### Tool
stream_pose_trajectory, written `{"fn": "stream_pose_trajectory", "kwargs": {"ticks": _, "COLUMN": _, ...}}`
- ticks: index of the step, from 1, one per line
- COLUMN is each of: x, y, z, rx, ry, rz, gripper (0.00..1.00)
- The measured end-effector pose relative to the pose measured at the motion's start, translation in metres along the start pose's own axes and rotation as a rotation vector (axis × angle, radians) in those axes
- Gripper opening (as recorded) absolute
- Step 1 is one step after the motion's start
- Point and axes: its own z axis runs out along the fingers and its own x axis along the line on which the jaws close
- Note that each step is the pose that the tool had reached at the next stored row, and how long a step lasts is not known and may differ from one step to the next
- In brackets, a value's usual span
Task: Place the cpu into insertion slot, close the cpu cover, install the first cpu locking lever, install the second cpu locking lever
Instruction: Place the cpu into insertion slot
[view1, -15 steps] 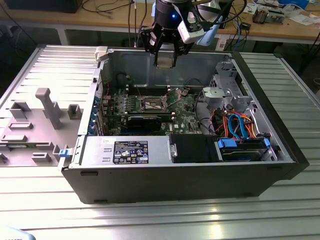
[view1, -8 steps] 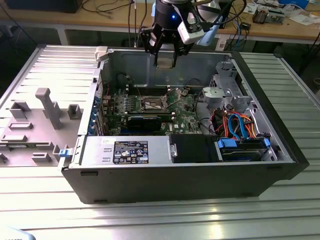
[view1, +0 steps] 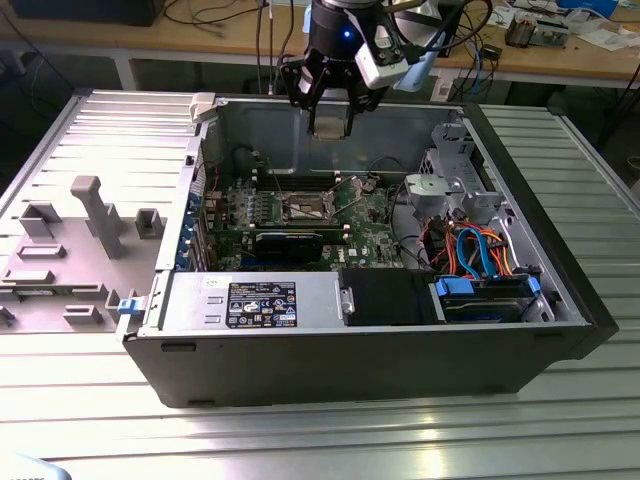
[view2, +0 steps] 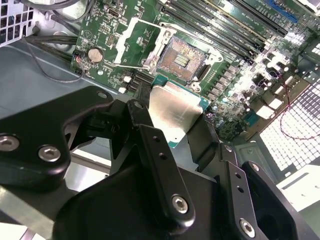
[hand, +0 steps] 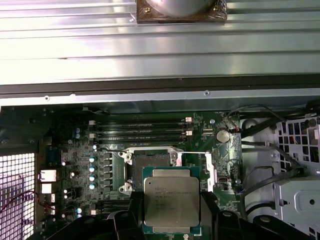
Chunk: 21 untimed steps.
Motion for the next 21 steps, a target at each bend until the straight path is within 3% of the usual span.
{"fn": "stream_pose_trajectory", "kwargs": {"ticks": 21, "x": -0.0002, "y": -0.0055, "z": 0.0008, "rx": 0.0001, "ry": 0.0000, "rz": 0.000, "gripper": 0.54}}
